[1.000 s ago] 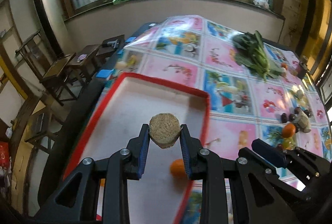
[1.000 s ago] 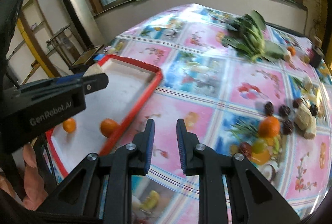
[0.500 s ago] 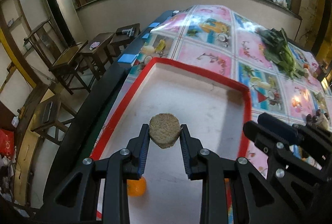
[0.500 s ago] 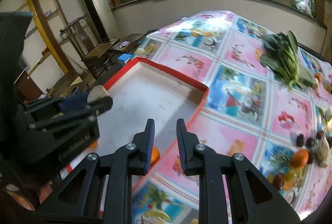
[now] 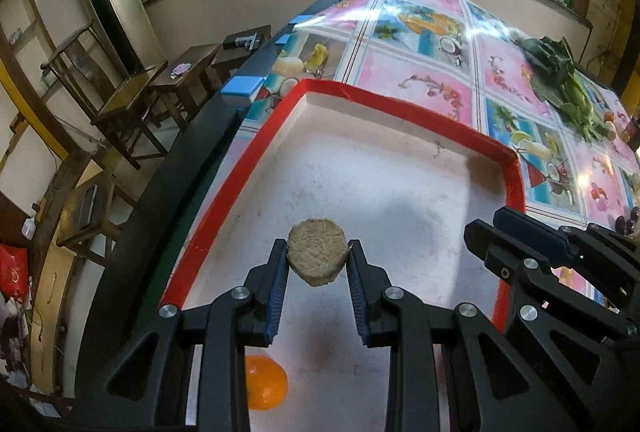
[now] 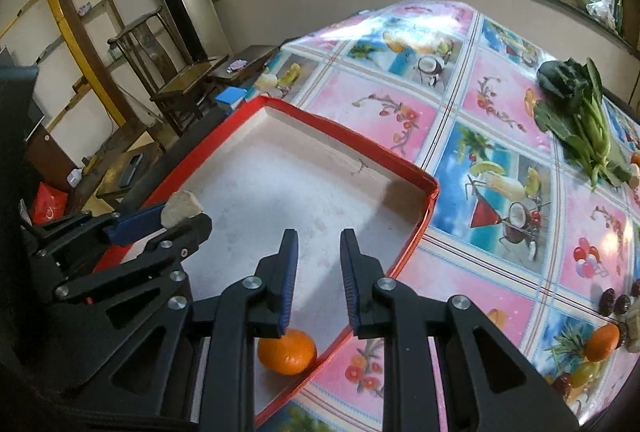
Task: Organize fruits
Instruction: 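Carry the beige slice in the left gripper over the tray, then lower the beige slice into the tray and open the left gripper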
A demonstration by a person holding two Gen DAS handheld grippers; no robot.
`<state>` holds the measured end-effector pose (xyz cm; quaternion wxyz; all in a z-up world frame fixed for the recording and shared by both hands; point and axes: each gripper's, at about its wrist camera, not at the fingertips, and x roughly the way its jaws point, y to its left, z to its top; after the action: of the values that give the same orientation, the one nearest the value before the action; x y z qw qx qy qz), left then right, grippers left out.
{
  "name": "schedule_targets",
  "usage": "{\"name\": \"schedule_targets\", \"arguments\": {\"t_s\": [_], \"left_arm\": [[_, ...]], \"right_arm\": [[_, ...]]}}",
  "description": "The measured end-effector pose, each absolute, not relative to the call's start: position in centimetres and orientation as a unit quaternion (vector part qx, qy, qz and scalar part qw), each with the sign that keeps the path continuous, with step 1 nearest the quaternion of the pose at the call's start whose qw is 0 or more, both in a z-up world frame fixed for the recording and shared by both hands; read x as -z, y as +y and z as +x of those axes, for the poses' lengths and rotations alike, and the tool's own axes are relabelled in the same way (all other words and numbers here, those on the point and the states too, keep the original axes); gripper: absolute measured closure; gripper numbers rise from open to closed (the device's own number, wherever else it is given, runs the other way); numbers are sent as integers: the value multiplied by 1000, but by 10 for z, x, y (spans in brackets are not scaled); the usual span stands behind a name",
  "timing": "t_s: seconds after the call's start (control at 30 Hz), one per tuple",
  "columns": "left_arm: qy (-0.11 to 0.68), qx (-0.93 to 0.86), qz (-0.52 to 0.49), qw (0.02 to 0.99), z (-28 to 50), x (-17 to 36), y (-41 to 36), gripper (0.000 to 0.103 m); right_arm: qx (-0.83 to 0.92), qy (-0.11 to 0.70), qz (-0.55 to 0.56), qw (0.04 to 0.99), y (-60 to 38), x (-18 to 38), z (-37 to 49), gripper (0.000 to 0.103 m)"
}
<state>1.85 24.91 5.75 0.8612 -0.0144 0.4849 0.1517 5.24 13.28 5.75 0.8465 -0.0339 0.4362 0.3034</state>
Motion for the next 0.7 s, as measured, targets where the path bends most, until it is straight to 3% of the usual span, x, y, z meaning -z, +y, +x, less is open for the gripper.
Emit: {"name": "schedule_targets", "arguments": {"t_s": [0.7], "left_arm": [[498, -157, -18, 852, 27, -42, 254, 75]], "right_arm": [[-298, 453, -41, 839, 145, -41, 62, 79]]}}
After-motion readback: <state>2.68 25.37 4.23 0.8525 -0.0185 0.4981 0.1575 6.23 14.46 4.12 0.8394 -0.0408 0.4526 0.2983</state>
